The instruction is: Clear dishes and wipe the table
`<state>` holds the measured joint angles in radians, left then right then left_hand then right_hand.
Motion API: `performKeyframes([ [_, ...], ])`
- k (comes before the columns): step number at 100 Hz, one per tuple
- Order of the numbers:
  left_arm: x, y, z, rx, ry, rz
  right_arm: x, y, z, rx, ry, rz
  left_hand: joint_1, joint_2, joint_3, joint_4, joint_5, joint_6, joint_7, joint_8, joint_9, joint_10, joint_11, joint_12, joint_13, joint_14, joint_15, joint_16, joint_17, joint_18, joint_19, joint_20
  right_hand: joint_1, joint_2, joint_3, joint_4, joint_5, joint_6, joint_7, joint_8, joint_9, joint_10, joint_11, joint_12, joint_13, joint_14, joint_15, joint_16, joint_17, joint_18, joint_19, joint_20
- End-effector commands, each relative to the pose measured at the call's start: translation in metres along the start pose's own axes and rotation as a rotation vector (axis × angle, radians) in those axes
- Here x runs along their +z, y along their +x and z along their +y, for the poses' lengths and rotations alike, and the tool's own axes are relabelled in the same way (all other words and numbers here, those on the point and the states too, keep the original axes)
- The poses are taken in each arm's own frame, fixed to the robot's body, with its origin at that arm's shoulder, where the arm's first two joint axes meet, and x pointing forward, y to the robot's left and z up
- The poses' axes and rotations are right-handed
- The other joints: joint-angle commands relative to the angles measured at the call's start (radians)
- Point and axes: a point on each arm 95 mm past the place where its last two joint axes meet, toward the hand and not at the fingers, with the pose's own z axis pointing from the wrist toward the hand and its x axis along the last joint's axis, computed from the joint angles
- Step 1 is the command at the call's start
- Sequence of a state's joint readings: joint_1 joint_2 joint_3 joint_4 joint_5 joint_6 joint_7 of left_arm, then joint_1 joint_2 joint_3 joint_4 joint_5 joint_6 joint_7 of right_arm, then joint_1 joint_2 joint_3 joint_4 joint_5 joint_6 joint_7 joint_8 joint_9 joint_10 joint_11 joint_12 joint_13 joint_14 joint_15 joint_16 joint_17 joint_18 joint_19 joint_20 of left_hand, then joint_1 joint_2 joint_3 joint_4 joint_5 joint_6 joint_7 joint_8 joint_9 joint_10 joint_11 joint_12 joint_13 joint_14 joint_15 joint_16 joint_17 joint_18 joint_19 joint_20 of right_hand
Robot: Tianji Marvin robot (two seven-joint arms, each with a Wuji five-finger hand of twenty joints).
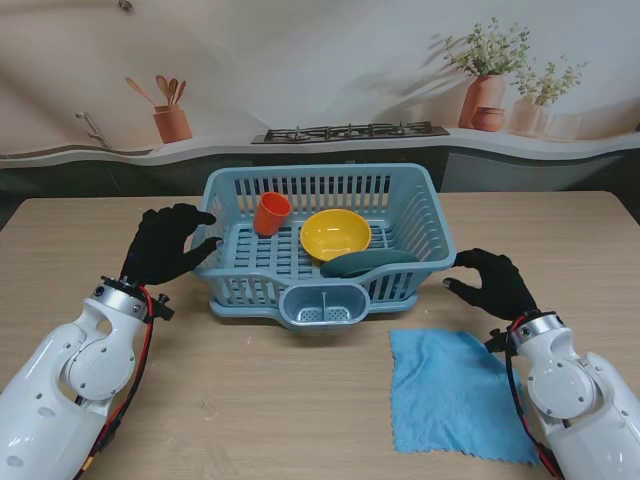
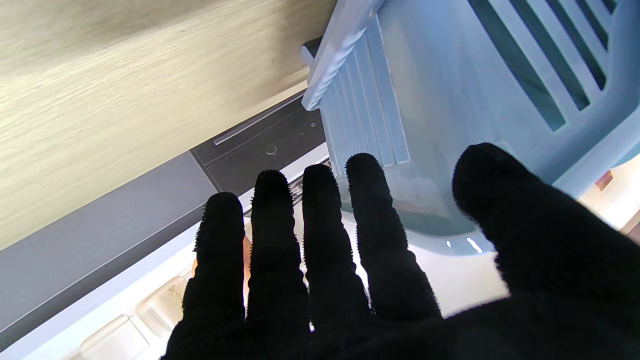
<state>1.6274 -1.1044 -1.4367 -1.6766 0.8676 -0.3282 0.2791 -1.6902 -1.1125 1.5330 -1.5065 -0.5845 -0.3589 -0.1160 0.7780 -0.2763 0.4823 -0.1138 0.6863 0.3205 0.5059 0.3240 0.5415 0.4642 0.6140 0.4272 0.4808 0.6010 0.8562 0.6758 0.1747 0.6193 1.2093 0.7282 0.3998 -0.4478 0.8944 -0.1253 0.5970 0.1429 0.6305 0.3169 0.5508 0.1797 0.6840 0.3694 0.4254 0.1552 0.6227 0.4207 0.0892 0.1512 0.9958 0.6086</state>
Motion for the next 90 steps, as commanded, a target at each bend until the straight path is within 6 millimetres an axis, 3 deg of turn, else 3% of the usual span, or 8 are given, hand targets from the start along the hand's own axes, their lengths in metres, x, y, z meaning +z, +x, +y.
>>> performKeyframes([
  [1,-0.006,0.000,0.005,-0.012,-0.010,-0.007,-0.002,0.002,-0.003,-0.004,0.021,0.002,-0.008,0.034,-0.022,0.037,0.025,0.002,-0.008,-0.005,0.001,0.001,-0.006,0.003,0.009,0.018,0.007,0.008,-0.005,0.017,0.020,0.009,-0.036,-0.023,-0.016,0.044,-0.003,-0.012,-0.008,0.010,-0.032,-0.015,0.004,0.008,-0.031,-0.025,-0.012,-0.003,-0.018,-0.026,-0.012,0.019],
  [59,-0.053,-0.012,0.013,-0.009,0.099,-0.029,-0.002,0.004,-0.003,-0.013,0.035,0.004,-0.018,0.038,-0.035,0.038,0.018,-0.006,-0.003,-0.002,0.005,-0.009,-0.009,0.002,0.007,0.008,0.004,0.009,-0.006,0.008,0.020,0.009,-0.033,-0.023,-0.014,0.045,-0.001,-0.012,-0.007,0.012,-0.030,-0.013,0.005,0.010,-0.033,-0.026,-0.013,-0.003,-0.017,-0.026,-0.014,0.024],
  [90,-0.075,-0.021,0.022,0.047,0.121,-0.079,-0.003,0.004,-0.002,-0.015,0.040,0.003,-0.013,0.030,-0.030,0.040,0.019,0.017,-0.014,-0.007,-0.004,-0.004,-0.010,0.002,-0.015,0.017,-0.008,0.008,-0.028,0.005,0.009,0.003,-0.033,-0.023,-0.013,0.045,0.000,-0.012,-0.007,0.013,-0.029,-0.013,0.005,0.010,-0.032,-0.026,-0.012,-0.003,-0.017,-0.024,-0.014,0.026],
])
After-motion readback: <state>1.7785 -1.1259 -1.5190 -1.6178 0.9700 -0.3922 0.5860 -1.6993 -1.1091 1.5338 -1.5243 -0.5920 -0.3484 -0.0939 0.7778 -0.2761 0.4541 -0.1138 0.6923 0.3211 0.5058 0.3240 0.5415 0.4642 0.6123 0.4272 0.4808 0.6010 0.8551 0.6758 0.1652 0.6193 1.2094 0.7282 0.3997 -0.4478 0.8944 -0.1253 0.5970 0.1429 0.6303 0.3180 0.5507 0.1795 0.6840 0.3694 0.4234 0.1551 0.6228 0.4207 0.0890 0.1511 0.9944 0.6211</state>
